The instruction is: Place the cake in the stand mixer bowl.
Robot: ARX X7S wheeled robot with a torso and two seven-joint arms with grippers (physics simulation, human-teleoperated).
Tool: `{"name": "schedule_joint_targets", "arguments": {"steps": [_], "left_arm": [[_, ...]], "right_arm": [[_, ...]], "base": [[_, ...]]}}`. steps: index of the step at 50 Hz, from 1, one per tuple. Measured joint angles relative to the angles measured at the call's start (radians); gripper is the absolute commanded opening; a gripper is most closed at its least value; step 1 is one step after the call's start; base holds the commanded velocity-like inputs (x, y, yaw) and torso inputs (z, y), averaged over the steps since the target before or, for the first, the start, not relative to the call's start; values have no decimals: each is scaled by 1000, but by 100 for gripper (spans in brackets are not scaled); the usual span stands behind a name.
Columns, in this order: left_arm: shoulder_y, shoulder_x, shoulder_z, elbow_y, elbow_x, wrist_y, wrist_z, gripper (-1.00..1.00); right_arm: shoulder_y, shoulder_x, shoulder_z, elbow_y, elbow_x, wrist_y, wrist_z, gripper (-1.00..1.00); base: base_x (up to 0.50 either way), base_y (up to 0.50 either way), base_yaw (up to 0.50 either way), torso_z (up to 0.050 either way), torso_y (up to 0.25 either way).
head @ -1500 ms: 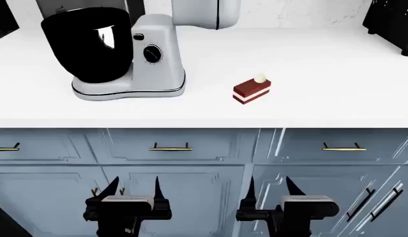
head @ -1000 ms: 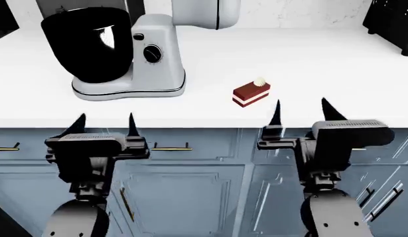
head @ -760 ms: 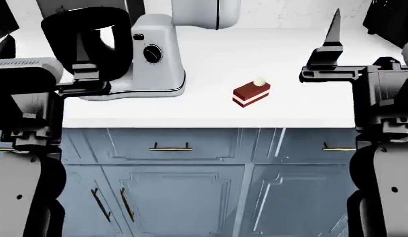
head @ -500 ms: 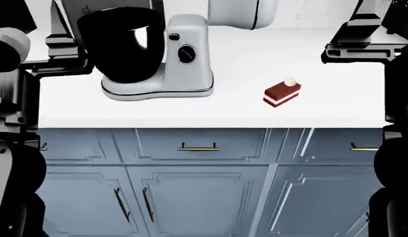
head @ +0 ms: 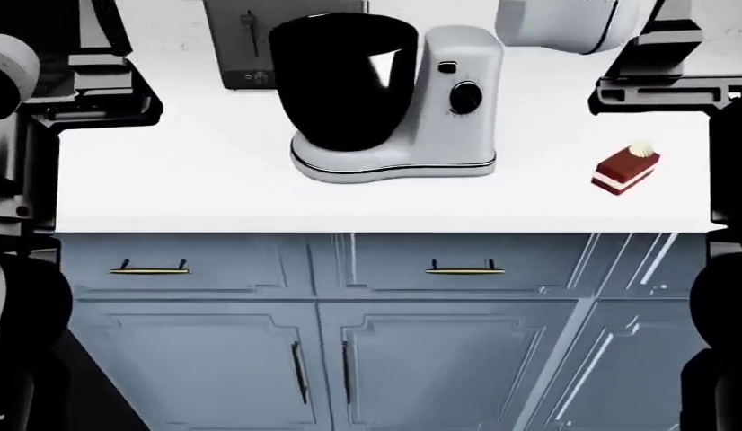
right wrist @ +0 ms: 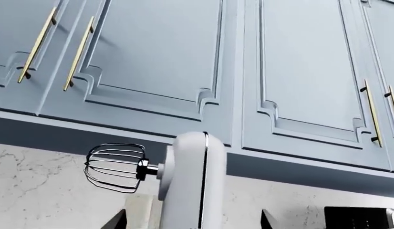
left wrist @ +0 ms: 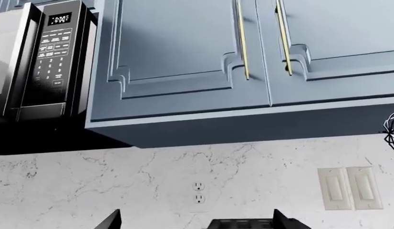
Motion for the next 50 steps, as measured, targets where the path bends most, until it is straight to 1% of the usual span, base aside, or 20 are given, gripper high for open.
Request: {"name": "schedule_joint_targets", "arguments": {"steps": [6, 23, 48, 50], "left_arm": [[0, -3, 2, -1, -2, 1, -2, 100], [3, -11, 5, -1, -7, 4, -7, 100], [0, -19, 0, 1, -23, -1, -16, 100], [-1, -19, 1, 0, -24, -1, -16, 100]], "right_arm": [[-1, 5, -8, 0, -5, -1, 6, 100], [6, 20, -35, -4, -41, -6, 43, 100], [3, 25, -5, -57, -29, -45, 58, 100], [3, 25, -5, -56, -26, -47, 58, 100]], "base": [[0, 454, 0, 0, 0], [10, 0, 0, 0, 0], [496, 0, 0, 0, 0], [53, -8, 0, 0, 0]]}}
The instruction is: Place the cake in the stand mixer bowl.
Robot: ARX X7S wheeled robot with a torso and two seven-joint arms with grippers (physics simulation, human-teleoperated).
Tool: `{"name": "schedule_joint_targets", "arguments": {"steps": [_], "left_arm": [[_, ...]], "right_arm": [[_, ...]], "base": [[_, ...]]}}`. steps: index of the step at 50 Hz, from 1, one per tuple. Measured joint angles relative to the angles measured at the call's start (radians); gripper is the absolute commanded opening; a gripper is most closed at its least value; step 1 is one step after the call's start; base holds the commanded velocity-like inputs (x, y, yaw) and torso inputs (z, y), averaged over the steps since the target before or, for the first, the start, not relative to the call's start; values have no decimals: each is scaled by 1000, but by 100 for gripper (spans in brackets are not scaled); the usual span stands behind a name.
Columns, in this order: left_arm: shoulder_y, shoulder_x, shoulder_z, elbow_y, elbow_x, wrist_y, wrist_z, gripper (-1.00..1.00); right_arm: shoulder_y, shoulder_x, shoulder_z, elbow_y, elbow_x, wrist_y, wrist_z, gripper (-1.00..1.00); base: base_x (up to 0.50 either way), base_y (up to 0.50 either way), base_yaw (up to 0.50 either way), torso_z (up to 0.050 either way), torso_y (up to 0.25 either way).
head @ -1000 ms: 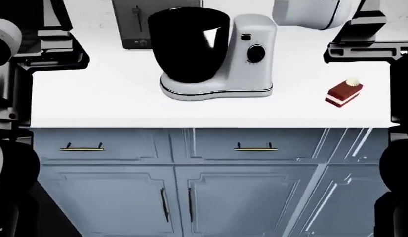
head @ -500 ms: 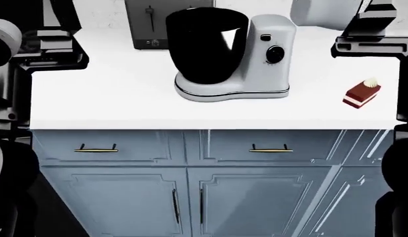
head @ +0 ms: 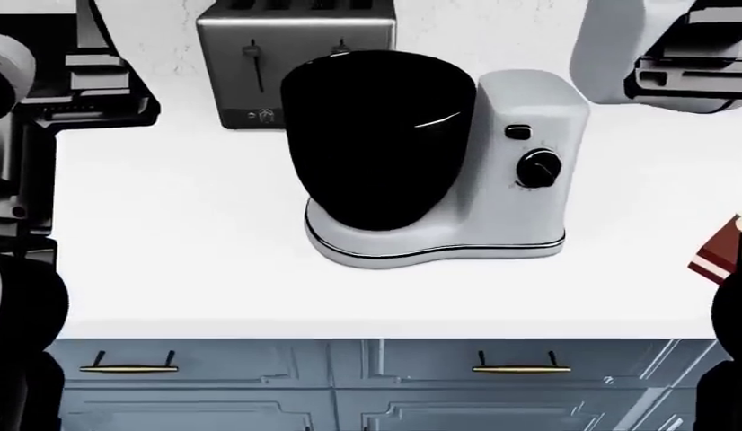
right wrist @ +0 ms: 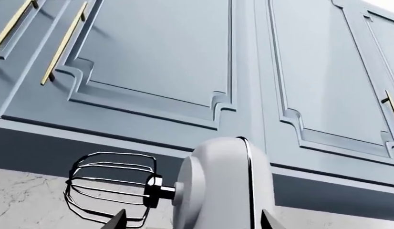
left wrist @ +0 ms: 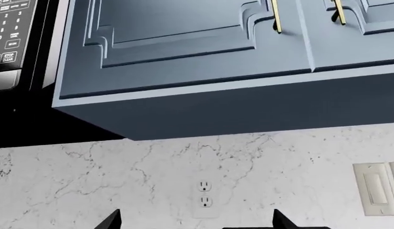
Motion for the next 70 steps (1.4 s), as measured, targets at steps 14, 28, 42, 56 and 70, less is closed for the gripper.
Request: {"name": "schedule_joint_targets", "arguments": {"steps": [14, 28, 42, 56, 70], "left_arm": [[1, -4, 0, 1, -7, 0, -4, 100], [4, -7, 0, 0, -15, 4, -8, 100], [7, -10, 2, -3, -20, 9, -12, 100], [11, -13, 8, -6, -25, 14, -15, 100], [10, -15, 8, -5, -32, 13, -19, 100]], "right_arm": [[-5, 6, -9, 4, 5, -7, 1, 100], [-6, -2, 19, 32, 9, 114, 22, 100], [-50, -17, 104, 78, 4, 173, 59, 100], [-94, -11, 198, 123, -5, 210, 86, 100], [-153, 10, 247, 160, -2, 298, 76, 100]], "base": [[0, 0, 0, 0, 0], [0, 0, 0, 0, 0], [0, 0, 0, 0, 0], [0, 0, 0, 0, 0], [0, 0, 0, 0, 0]]}}
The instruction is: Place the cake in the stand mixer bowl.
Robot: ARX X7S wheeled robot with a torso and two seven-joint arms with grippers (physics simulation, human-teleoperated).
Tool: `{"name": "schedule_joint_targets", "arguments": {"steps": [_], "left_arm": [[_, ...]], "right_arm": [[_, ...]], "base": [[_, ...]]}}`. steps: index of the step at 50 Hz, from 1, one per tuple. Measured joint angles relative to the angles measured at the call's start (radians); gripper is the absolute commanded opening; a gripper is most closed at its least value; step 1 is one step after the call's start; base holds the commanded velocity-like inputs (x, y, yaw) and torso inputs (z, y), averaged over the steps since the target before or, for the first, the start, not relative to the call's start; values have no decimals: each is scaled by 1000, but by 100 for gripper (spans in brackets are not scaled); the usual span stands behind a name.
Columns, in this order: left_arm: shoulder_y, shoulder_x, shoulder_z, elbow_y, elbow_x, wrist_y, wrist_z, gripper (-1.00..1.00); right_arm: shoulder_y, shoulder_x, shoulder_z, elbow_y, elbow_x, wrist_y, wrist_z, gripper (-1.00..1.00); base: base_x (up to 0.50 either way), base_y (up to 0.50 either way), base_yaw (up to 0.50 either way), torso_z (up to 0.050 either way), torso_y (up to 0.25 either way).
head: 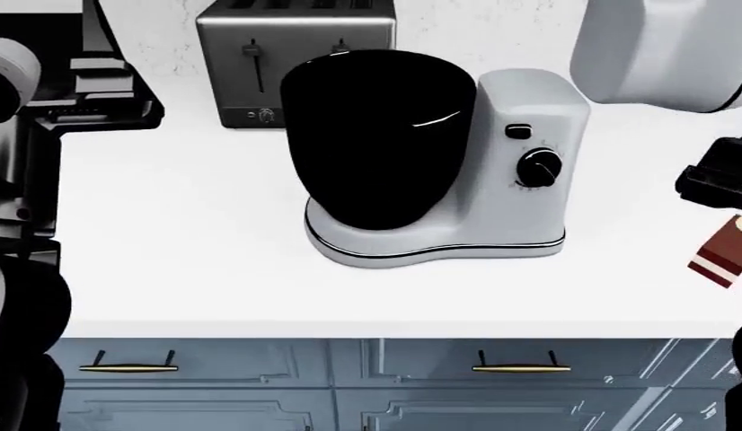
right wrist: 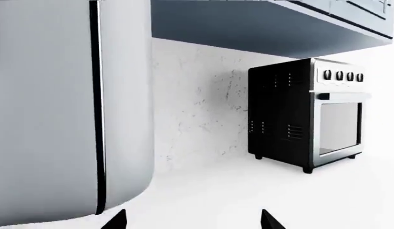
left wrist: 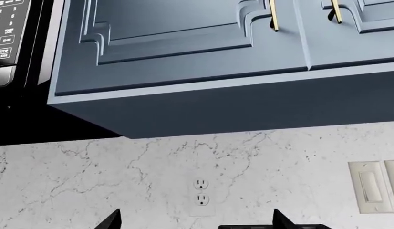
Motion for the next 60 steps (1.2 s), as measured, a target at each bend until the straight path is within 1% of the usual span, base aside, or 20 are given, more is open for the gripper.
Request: {"name": "schedule_joint_targets", "arguments": {"steps": [16, 37, 44, 54, 60], "left_arm": [[6, -4, -5, -2, -7, 5, -5, 100], [12, -10, -7, -3, -15, 11, -12, 100], [18, -13, -7, -5, -15, 18, -13, 100], [20, -16, -5, -8, -17, 21, -16, 100], [23, -18, -5, -11, -18, 27, -18, 100]], "right_arm": [[-54, 28, -24, 64, -15, 140, 7, 100], [-30, 64, -94, 120, -41, 316, 34, 100], [-7, 64, -117, 158, -43, 341, 41, 100], [37, 53, -140, 257, -35, 327, 42, 100], [46, 37, -122, 336, -30, 312, 47, 100]], "base": [[0, 0, 0, 0, 0], [0, 0, 0, 0, 0], [0, 0, 0, 0, 0], [0, 0, 0, 0, 0], [0, 0, 0, 0, 0]]}}
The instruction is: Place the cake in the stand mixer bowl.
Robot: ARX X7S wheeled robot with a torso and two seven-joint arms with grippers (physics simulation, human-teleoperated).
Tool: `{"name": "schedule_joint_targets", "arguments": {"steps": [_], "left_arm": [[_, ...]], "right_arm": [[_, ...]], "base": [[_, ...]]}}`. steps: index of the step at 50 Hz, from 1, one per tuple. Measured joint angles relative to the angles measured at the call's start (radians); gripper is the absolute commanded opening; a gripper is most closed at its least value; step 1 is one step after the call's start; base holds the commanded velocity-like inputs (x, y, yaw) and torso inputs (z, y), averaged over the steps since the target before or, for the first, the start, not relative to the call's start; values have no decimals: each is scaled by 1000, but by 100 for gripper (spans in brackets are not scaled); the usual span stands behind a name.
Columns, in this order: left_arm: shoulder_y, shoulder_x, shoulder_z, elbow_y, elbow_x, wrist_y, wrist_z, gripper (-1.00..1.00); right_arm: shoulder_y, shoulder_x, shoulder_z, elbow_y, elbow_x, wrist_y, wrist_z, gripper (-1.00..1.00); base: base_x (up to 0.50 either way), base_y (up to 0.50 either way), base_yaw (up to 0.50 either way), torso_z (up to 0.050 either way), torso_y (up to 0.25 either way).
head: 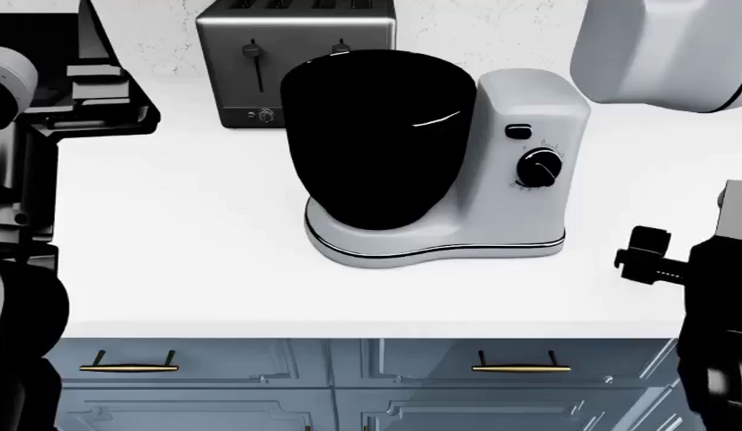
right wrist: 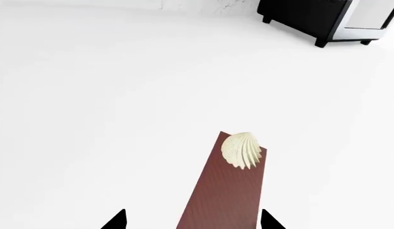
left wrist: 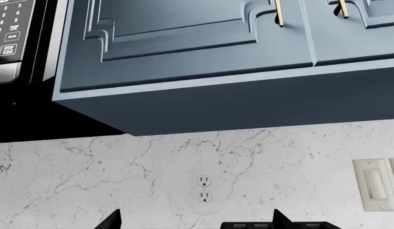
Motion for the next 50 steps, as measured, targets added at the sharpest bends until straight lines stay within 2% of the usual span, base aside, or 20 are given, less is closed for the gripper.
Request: {"name": "schedule_joint_targets", "arguments": {"steps": [18, 19, 30, 37, 50], "left_arm": [[0, -5, -1, 0, -6, 2, -6, 100], [-1, -6, 0, 0, -6, 2, -7, 100], [4, -8, 1, -1, -9, 7, -11, 100], [4, -10, 1, -1, -11, 5, -14, 100], [3, -15, 0, 2, -16, 2, -19, 100]], "right_arm": [[15, -16, 52, 148, 24, -127, -27, 100], [14, -16, 55, 152, 27, -135, -28, -100], [-29, -27, 101, 144, 38, -213, -3, -100], [-69, -32, 128, 62, 63, -214, -20, -100], [-90, 7, 152, -263, 158, -38, -116, -100]], "base": [[1, -1, 0, -1, 0], [13, 0, 0, 0, 0], [0, 0, 0, 0, 0], [0, 0, 0, 0, 0], [0, 0, 0, 0, 0]]}}
